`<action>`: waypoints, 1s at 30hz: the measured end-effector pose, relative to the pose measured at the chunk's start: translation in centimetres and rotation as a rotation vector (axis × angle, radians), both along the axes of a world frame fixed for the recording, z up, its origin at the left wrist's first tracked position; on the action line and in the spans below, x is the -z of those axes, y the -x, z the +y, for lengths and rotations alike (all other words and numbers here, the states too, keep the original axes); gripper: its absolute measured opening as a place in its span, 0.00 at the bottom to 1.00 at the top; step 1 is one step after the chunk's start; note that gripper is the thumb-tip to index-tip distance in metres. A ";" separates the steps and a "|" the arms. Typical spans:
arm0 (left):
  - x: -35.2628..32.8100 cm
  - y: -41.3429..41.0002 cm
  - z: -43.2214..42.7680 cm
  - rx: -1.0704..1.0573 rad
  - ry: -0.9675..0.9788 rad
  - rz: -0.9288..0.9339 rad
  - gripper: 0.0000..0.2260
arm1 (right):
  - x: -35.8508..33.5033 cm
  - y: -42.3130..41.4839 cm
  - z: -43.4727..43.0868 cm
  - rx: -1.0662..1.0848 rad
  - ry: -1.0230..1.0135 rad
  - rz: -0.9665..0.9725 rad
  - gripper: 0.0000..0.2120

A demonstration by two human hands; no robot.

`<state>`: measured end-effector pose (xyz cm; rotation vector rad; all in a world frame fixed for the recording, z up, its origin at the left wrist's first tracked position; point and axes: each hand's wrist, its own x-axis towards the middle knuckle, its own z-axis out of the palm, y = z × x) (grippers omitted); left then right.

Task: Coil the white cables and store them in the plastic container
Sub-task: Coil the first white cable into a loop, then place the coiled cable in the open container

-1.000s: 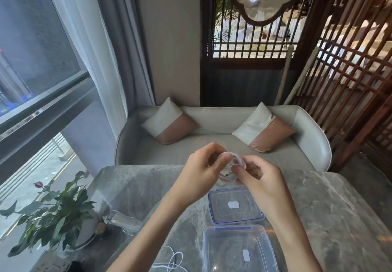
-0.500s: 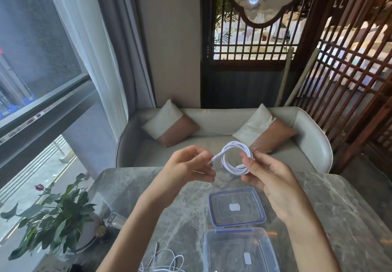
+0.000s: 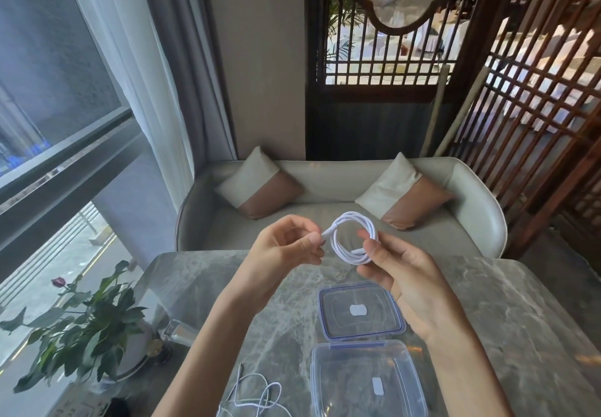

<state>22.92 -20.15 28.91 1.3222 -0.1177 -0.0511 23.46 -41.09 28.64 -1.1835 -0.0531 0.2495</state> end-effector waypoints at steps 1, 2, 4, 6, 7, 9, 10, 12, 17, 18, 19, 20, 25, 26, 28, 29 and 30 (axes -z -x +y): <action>0.3 0.0 -0.2 0.015 -0.001 0.007 0.06 | 0.2 0.0 -0.1 0.002 0.006 -0.003 0.11; 0.6 -0.1 -0.4 0.035 0.005 0.021 0.06 | 0.3 0.1 -0.2 0.005 0.013 -0.004 0.11; 1.0 -0.2 -0.3 0.032 0.010 0.057 0.08 | 0.8 0.1 -0.5 0.019 0.025 -0.008 0.12; 1.7 -0.5 0.4 -0.043 0.015 0.094 0.10 | 1.8 -0.1 -1.2 0.044 0.036 -0.013 0.13; 2.3 -0.6 0.9 -0.092 0.018 0.116 0.11 | 2.5 -0.2 -1.7 0.052 0.044 -0.009 0.13; 4.2 -0.8 1.6 -0.193 0.008 0.173 0.08 | 4.5 -0.6 -2.6 0.051 0.058 0.024 0.14; 5.7 -0.8 1.8 -0.243 -0.014 0.213 0.07 | 5.7 -0.9 -3.1 0.049 0.069 0.054 0.13; 9.5 -0.8 1.5 -0.317 -0.105 0.323 0.04 | 9.1 -1.6 -4.0 0.050 0.128 0.127 0.08; 22.2 1.9 -1.8 -0.180 -0.399 0.710 0.06 | 22.4 -2.1 -5.1 0.023 0.584 0.297 0.09; 24.7 2.6 -2.4 -0.153 -0.477 0.765 0.09 | 25.0 -1.9 -5.2 0.000 0.669 0.342 0.10; 27.1 3.3 -2.9 -0.131 -0.567 0.809 0.11 | 27.4 -1.6 -5.1 -0.024 0.735 0.389 0.10; 29.3 3.9 -3.4 -0.109 -0.651 0.841 0.13 | 29.6 -1.3 -5.0 -0.040 0.787 0.434 0.11; 35.1 5.2 -5.6 -0.008 -0.793 0.884 0.21 | 36.8 -0.7 -2.3 -0.079 0.873 0.626 0.13; 35.6 5.2 -5.9 -0.006 -0.792 0.880 0.21 | 37.7 -0.8 -1.6 -0.070 0.866 0.660 0.13; 36.4 5.1 -6.1 -0.032 -0.798 0.882 0.19 | 38.9 -1.0 -0.2 -0.029 0.840 0.720 0.13; 36.7 5.0 -6.0 -0.046 -0.800 0.887 0.18 | 39.4 -1.1 0.4 0.002 0.823 0.747 0.13; 37.0 4.9 -5.9 -0.056 -0.801 0.893 0.17 | 39.7 -1.3 0.9 0.042 0.804 0.773 0.13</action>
